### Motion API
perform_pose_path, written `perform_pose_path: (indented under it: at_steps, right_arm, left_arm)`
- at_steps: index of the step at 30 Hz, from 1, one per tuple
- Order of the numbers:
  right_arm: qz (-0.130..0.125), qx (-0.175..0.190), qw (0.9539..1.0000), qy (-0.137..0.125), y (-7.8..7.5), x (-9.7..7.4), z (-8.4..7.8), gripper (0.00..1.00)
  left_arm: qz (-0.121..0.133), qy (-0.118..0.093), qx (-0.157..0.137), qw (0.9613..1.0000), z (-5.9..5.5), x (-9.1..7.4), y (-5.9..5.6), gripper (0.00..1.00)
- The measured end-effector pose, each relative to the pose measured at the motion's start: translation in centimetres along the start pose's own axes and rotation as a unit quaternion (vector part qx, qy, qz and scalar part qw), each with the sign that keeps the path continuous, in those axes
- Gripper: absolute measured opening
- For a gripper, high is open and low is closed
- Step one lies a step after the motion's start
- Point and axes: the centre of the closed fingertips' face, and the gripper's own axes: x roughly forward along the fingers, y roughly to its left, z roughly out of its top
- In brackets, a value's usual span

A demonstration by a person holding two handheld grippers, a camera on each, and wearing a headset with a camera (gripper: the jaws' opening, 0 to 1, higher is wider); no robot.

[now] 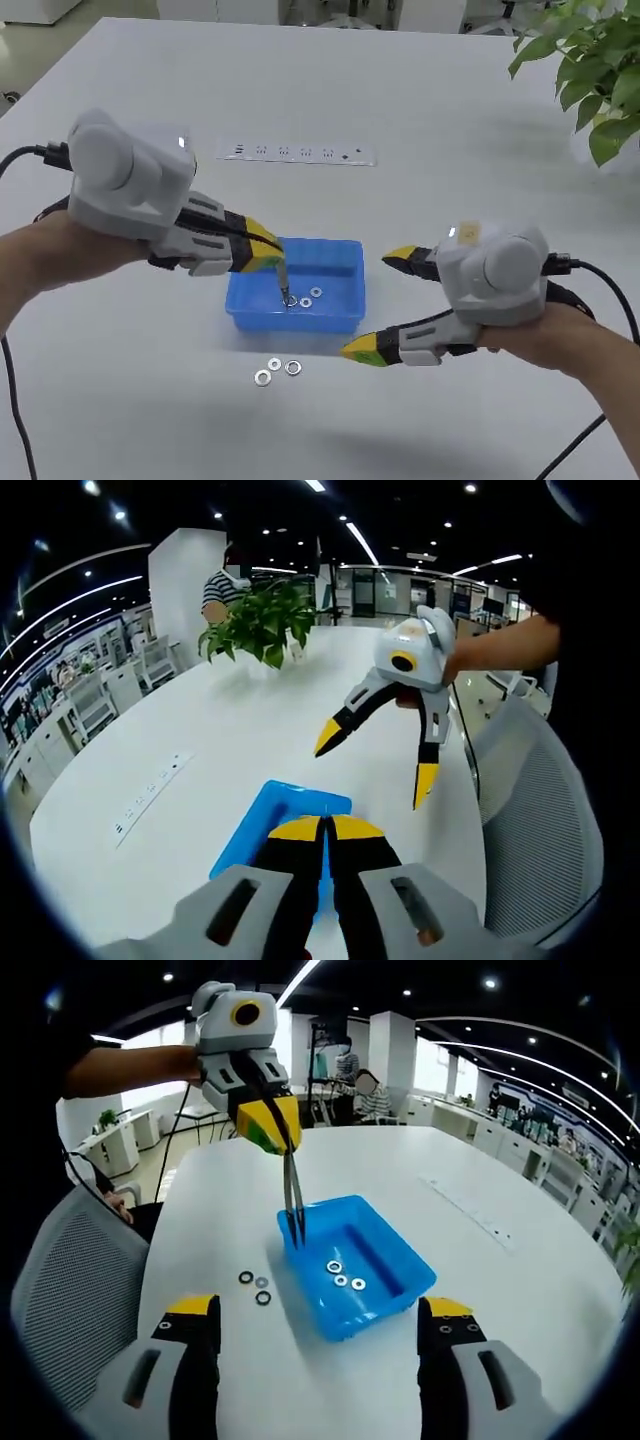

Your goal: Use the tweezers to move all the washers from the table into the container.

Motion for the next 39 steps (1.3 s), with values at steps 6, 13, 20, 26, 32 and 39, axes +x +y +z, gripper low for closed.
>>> perform_pose_path:
  at_steps: [6,13,20,26,32,39]
  right_arm:
    - [-0.005,0.009,0.9999,-0.006,0.6,-0.6,-0.2,0.88]
    - [-0.007,0.016,0.9998,-0.007,1.4,-1.0,-0.6,0.96]
    - [-0.009,0.021,0.9997,-0.012,1.7,-1.2,-0.6,1.00]
    - [-0.006,0.021,0.9997,-0.009,2.1,-1.1,-0.7,1.00]
    - [-0.001,0.021,0.9997,-0.011,2.5,-1.0,-0.6,1.00]
    - [0.006,0.014,0.9998,-0.009,3.0,-0.6,-0.6,1.00]
  left_arm:
    - [-0.006,-0.001,0.005,1.0000,0.3,-0.3,-1.0,0.05]
    - [-0.018,-0.004,0.010,0.9998,0.4,-0.3,-2.3,0.05]
    - [-0.030,-0.003,0.010,0.9995,-0.2,0.1,-3.5,0.05]
    - [-0.034,-0.001,0.011,0.9993,-0.8,0.5,-4.1,0.05]
    - [-0.039,0.003,0.012,0.9992,-1.5,0.9,-4.5,0.05]
    - [-0.045,0.010,0.011,0.9989,-2.3,1.3,-4.9,0.05]
